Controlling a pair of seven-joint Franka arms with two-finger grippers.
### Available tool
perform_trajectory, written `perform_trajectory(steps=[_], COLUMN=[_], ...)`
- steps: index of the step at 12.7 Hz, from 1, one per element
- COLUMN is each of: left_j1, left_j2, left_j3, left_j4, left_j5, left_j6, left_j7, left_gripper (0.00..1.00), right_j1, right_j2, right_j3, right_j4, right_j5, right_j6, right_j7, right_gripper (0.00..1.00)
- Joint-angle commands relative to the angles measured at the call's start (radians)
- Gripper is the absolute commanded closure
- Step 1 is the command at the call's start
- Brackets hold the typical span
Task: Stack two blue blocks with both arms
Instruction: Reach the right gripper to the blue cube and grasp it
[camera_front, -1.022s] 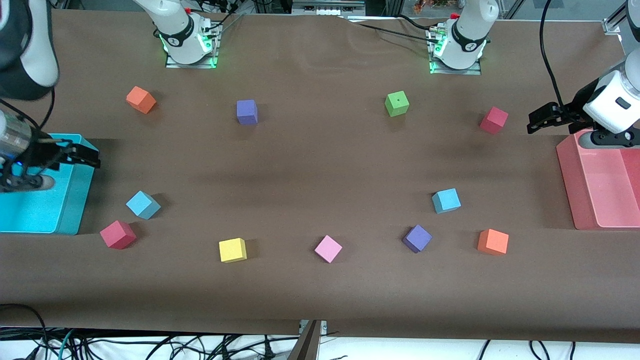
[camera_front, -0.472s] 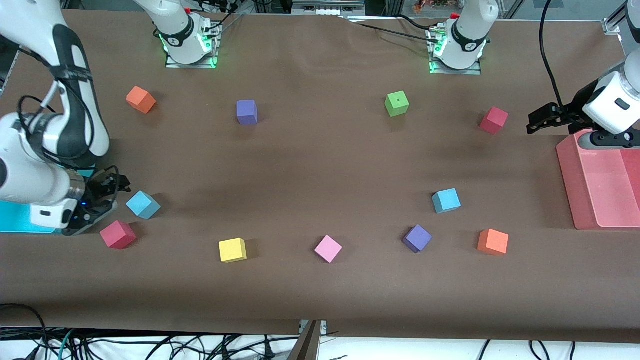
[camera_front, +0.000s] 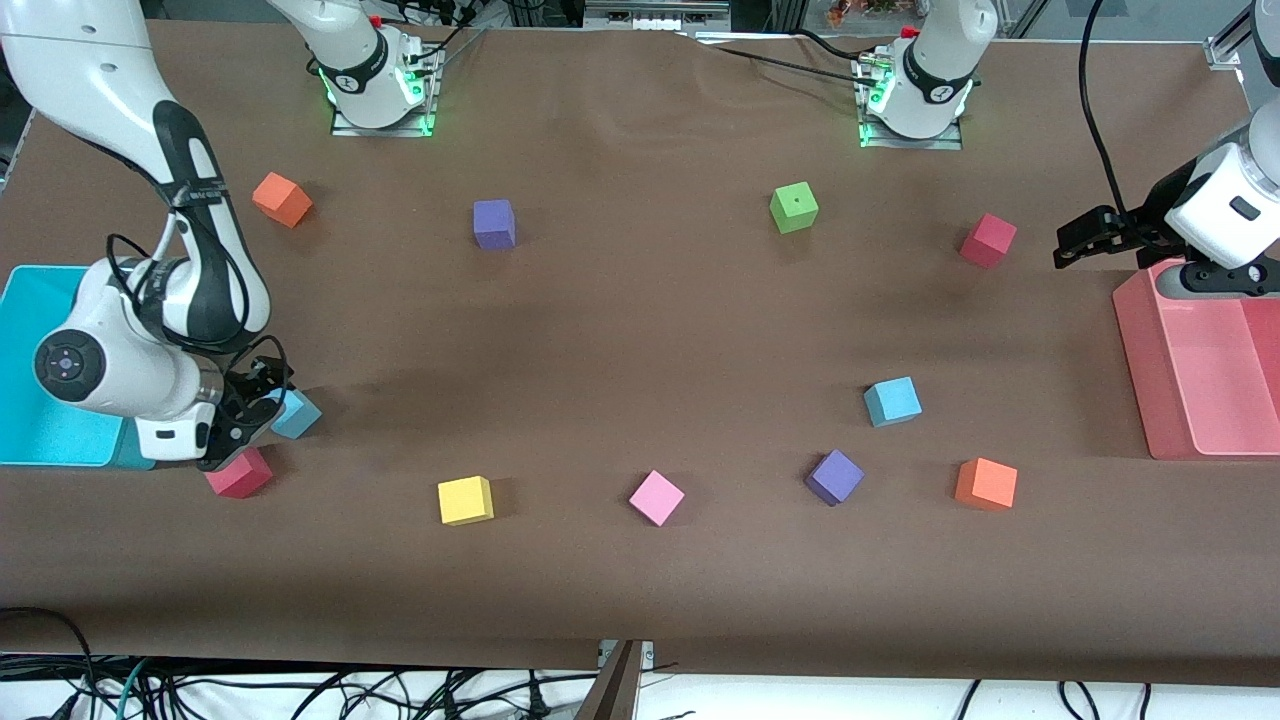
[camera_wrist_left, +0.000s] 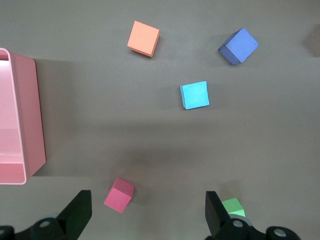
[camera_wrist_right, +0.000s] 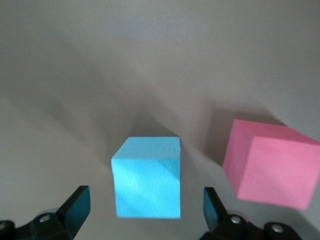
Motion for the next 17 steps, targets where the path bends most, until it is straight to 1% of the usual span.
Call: perform_trajectory(steps=[1,4,5,6,7,8,9,11,12,14,17], left_j1=[-0.005,-0.005,-0.005,-0.005,-0.005,-0.005,-0.005,-0.005,-0.007,-0.005,-0.005], left_j2=[0.008,0.008,0.008,0.008,0.01,0.016,0.016,0.016,0.017,0.017,0.017], left_j3=[0.007,0.008,0.008,0.008,0.008,0.008,0.008,0.008,0.007,0.007,0.007], left_j4=[0.017,0.018,0.018,0.017,0.018,0.018,0.018,0.018,0.018,0.018,0.018], left_j5=[-0.025,-0.025,-0.025,-0.025,-0.025,-0.025,-0.025,-0.025,-0.025,-0.027,-0.025], left_j6=[-0.003,-0.003,-0.003,-0.003,-0.003,-0.003,-0.003,-0.003,-0.003,-0.003,-0.002], left_j7=[0.003,0.003,0.003,0.003,0.003,0.003,0.003,0.003,0.003,0.003,0.003], left_gripper=[0.0,0.0,0.0,0.0,0.0,0.0,0.0,0.0,0.0,0.0,0.0], right_j1=[-0.007,-0.007,-0.007,-0.009,-0.009,-0.007,-0.007,0.014,0.04,0.098,0.248], right_j2=[-0.007,0.009,0.01,0.013,0.013,0.013,0.012,0.003,-0.004,-0.005,-0.002], right_j3=[0.01,0.01,0.01,0.011,0.01,0.01,0.01,0.015,0.024,0.05,0.059], right_j4=[-0.066,-0.083,-0.083,-0.083,-0.083,-0.083,-0.08,-0.06,-0.029,0.053,0.13], right_j5=[-0.001,-0.001,-0.001,-0.001,-0.001,-0.001,-0.001,-0.001,-0.001,-0.002,-0.002], right_j6=[0.086,0.116,0.116,0.114,0.113,0.108,0.102,0.097,0.061,-0.057,-0.122], right_j7=[-0.027,-0.027,-0.026,-0.026,-0.024,-0.021,-0.012,0.017,0.06,0.251,0.577], right_gripper=[0.0,0.0,0.05,0.22,0.41,0.55,0.65,0.65,0.65,0.65,0.64])
